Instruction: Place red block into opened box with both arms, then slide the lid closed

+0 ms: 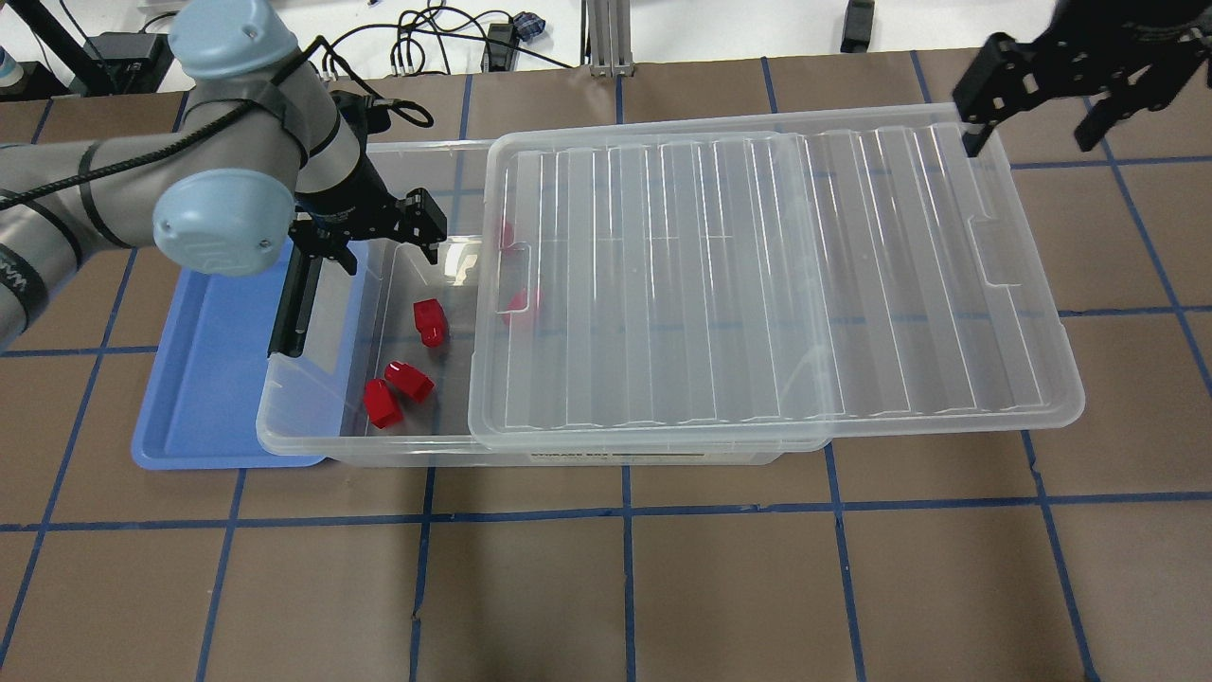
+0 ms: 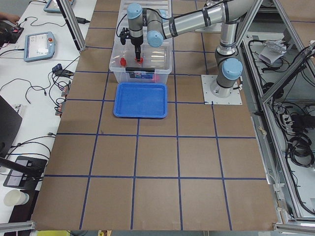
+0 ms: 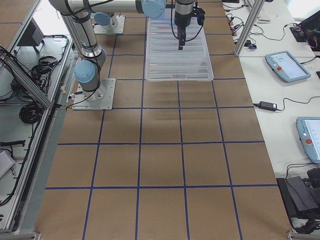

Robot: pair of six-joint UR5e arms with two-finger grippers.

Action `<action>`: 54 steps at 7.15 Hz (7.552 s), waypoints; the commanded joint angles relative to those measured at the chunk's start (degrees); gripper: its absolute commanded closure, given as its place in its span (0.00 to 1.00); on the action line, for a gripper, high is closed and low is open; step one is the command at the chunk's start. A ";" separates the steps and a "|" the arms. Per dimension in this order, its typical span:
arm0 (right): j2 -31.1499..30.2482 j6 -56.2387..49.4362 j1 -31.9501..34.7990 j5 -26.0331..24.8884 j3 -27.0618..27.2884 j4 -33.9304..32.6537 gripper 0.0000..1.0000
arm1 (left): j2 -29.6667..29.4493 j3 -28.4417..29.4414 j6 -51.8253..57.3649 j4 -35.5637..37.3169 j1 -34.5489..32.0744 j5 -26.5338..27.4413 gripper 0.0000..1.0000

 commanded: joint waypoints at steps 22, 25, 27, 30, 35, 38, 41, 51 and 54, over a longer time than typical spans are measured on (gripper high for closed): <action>7.18 12.53 8.11 -3.26 15.66 -19.93 0.00 | 6.07 15.96 -0.25 -25.43 -0.91 3.90 0.00; 7.36 13.15 8.65 0.08 15.75 -19.93 0.00 | 6.77 15.61 -0.60 -25.43 -1.26 3.73 0.00; 7.62 13.06 9.26 -0.01 15.40 -19.93 0.00 | 7.64 16.05 -0.51 -25.60 -1.26 3.73 0.00; 6.74 11.74 8.91 -0.80 6.92 -15.05 0.00 | 8.52 16.22 -0.08 -25.87 -1.09 3.82 0.00; 5.17 20.53 15.58 0.87 -6.32 2.75 0.00 | 8.61 15.34 -0.07 -25.87 -1.26 3.73 0.00; 4.81 21.76 17.88 2.10 -5.96 2.13 0.00 | 8.70 15.78 -0.07 -25.78 -1.26 3.73 0.00; 4.90 21.67 17.88 1.84 -5.79 2.04 0.00 | 9.41 15.18 0.10 -25.16 -1.18 3.64 0.00; 3.14 21.06 17.88 2.02 -5.79 2.48 0.00 | 9.93 16.49 0.46 -24.99 -1.35 1.72 0.00; 3.14 20.97 17.88 2.02 -5.79 2.57 0.00 | 10.29 15.87 0.46 -24.90 -1.26 2.32 0.00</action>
